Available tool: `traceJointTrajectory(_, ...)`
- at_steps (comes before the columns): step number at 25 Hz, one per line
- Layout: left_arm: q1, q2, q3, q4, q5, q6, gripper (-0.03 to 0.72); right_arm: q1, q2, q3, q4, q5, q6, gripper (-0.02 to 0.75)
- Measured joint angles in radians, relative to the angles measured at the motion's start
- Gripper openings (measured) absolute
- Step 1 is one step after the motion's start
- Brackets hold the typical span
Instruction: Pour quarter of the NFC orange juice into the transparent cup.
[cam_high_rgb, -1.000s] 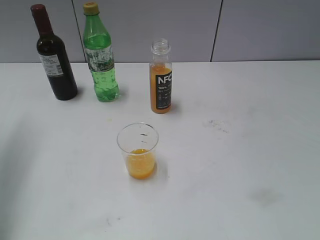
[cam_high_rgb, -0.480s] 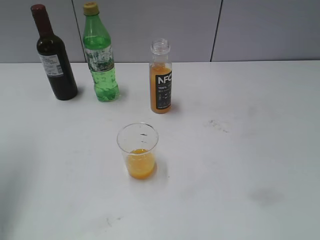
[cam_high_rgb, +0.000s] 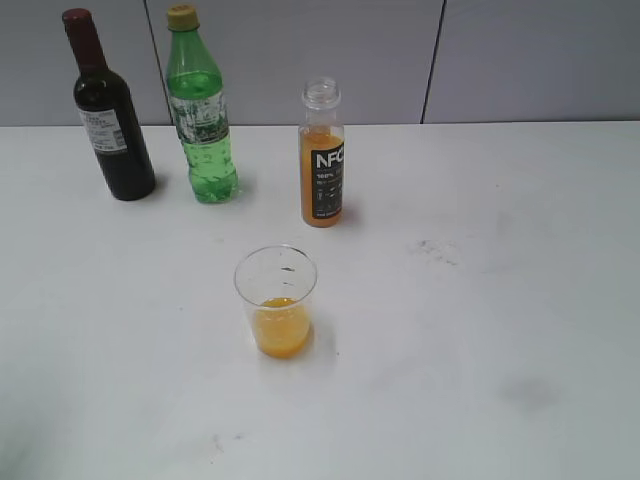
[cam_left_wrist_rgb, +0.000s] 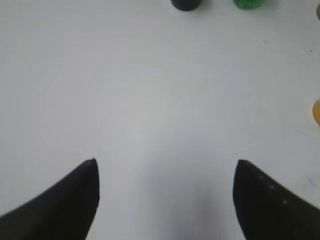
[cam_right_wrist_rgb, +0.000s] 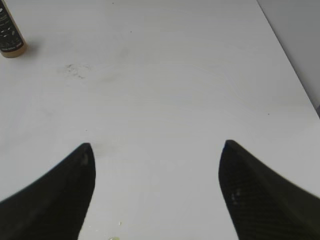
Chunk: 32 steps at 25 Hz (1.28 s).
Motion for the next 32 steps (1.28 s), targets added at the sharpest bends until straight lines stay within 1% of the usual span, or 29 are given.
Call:
traceJointTrajectory(4,0.0,-0.138,0.118,-0.004,0.004,0.0,0.631,0.0,0.0,0.0,0.0,-0.001,0.0,0.589)
traceJointTrajectory(12,0.0,-0.476,0.462,-0.007,-0.042,-0.003,0.611,0.0,0.0,0.0,0.0,-0.001,0.0,0.589)
traceJointTrajectory(16,0.0,-0.64,0.599,-0.007,-0.052,-0.041,0.603,0.0,0.0,0.0,0.0,-0.001,0.0,0.589)
traceJointTrajectory(18,0.0,-0.712,0.629,-0.007,-0.084,-0.065,0.598,0.0,0.0,0.0,0.0,-0.001,0.0,0.589)
traceJointTrajectory(21,0.0,-0.786,0.636,-0.006,-0.129,-0.089,0.594,0.0,0.0,0.0,0.0,-0.001,0.0,0.589)
traceJointTrajectory(28,-0.035,-0.891,0.656,-0.006,-0.128,-0.101,0.591,0.0,0.0,0.0,0.0,-0.001,0.0,0.589)
traceJointTrajectory(32,-0.039,-0.964,0.656,-0.006,-0.128,-0.102,0.59,0.0,0.0,0.0,0.0,-0.001,0.0,0.589)
